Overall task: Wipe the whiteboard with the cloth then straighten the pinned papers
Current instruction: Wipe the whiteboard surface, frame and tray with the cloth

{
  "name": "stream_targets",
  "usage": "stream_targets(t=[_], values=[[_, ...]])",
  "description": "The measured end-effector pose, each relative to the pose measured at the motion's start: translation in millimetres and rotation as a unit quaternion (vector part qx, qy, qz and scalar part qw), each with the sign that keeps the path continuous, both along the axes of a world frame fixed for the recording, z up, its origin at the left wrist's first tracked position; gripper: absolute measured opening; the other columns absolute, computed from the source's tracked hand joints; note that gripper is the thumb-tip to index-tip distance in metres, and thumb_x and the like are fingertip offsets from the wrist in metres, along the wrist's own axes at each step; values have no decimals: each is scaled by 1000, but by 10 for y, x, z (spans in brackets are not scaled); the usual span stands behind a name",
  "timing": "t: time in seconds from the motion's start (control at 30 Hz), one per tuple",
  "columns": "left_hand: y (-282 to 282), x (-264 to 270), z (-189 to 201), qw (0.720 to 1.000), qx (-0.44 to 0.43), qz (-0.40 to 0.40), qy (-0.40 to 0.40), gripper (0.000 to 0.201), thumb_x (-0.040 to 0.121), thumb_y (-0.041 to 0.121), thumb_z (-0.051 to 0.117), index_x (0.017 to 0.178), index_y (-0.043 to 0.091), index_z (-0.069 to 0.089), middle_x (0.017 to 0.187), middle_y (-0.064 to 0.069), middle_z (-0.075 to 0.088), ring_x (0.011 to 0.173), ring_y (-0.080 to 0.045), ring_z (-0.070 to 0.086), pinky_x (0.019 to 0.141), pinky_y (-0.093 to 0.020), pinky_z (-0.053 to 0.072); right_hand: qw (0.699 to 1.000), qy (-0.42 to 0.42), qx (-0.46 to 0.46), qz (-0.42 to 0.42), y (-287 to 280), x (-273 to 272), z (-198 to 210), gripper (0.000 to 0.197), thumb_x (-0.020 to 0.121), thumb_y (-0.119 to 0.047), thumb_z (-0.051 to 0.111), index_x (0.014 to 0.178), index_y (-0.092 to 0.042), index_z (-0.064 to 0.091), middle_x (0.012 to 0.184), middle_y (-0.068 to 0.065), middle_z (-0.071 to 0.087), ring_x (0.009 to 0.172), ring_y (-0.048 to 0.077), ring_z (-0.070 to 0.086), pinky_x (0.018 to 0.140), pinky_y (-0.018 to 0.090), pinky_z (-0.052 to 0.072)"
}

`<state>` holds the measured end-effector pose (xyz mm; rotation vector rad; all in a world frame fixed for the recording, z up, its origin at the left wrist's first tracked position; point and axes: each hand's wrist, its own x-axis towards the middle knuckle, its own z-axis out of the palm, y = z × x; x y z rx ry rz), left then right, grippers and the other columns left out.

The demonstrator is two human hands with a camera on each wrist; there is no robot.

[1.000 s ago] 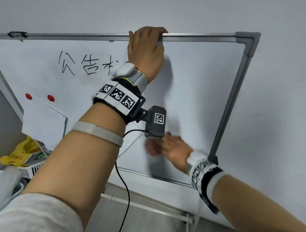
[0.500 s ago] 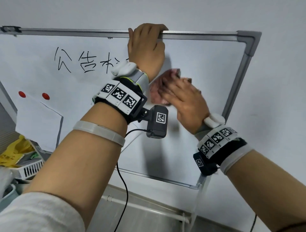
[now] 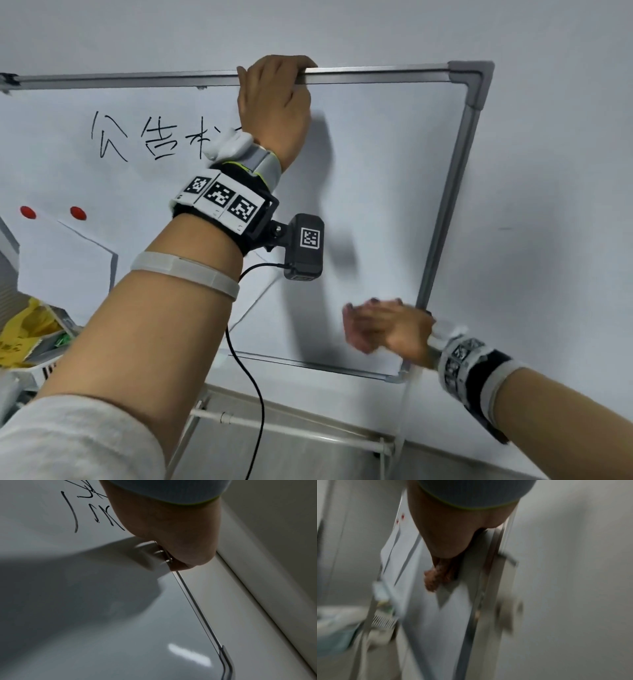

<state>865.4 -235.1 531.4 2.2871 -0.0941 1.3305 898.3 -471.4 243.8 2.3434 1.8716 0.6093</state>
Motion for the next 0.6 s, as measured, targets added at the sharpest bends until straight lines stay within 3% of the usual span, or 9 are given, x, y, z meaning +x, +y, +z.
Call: stream_targets(t=[0.03, 0.13, 0.2, 0.27, 0.33, 0.43, 0.47, 0.53, 0.6], values=[[17, 14, 10, 1000, -1, 0, -2, 53, 83, 17, 32, 126, 23, 63, 125, 2, 60, 133, -20, 41, 120, -49, 16, 999, -26, 29, 12, -7, 45, 259, 38, 104, -24, 40, 137, -31, 58, 154, -11, 45, 148, 11, 30, 122, 36, 25], [51, 22, 18, 1000, -9, 2, -2, 52, 83, 17, 33, 125, 23, 63, 125, 1, 61, 132, -21, 41, 119, -50, 17, 972, -74, 223, 6, 81, 238, 1006, 51, 93, 10, 43, 131, -14, 65, 152, 7, 48, 148, 26, 34, 119, 50, 33], [19, 33, 15, 1000, -8, 3, 4, 52, 83, 17, 33, 125, 23, 63, 124, 2, 61, 132, -20, 41, 118, -50, 18, 945, -88, 315, -23, 157, 313, 1239, 47, 93, 16, 48, 125, -10, 69, 149, 10, 50, 146, 29, 37, 118, 49, 32], [8, 49, 10, 1000, -7, 5, 5, 52, 84, 17, 33, 125, 23, 63, 124, 2, 61, 132, -20, 40, 118, -49, 19, 932, -71, 353, -30, 267, 280, 1164, 46, 93, 17, 48, 125, -9, 69, 149, 12, 51, 145, 30, 39, 117, 48, 33], [31, 53, 26, 1000, -11, 4, 8, 53, 82, 16, 32, 125, 23, 62, 124, 1, 61, 133, -20, 39, 119, -49, 18, 955, -30, 293, -13, 258, 215, 789, 49, 92, 14, 49, 129, -13, 67, 150, 10, 51, 141, 29, 43, 111, 46, 41], [58, 63, 34, 1000, -20, -4, 10, 53, 82, 14, 32, 125, 23, 62, 123, 1, 61, 133, -21, 39, 119, -49, 19, 993, 29, 114, 19, 107, -12, 12, 36, 95, -13, 57, 130, -21, 63, 145, 0, 56, 135, 22, 50, 105, 43, 47], [52, 58, 17, 1000, -16, -3, 4, 53, 82, 13, 33, 125, 23, 63, 123, 0, 61, 132, -21, 39, 119, -49, 18, 997, 6, 52, 48, 34, -15, -199, 33, 95, -14, 58, 127, -20, 62, 140, 0, 60, 132, 21, 53, 106, 41, 46], [42, 73, -15, 1000, -3, 0, -15, 51, 84, 14, 34, 125, 21, 63, 122, 0, 61, 132, -21, 41, 120, -49, 15, 998, -31, -10, 52, -67, -8, -303, 25, 94, -16, 61, 118, -21, 64, 136, -3, 62, 133, 17, 52, 108, 37, 43], [24, 71, -28, 1000, -6, -1, -23, 49, 85, 14, 35, 124, 21, 63, 122, 1, 60, 132, -20, 41, 122, -48, 11, 999, -23, 0, 39, -66, 78, -47, 31, 99, -29, 53, 128, -28, 62, 148, -7, 53, 141, 18, 44, 110, 46, 43]])
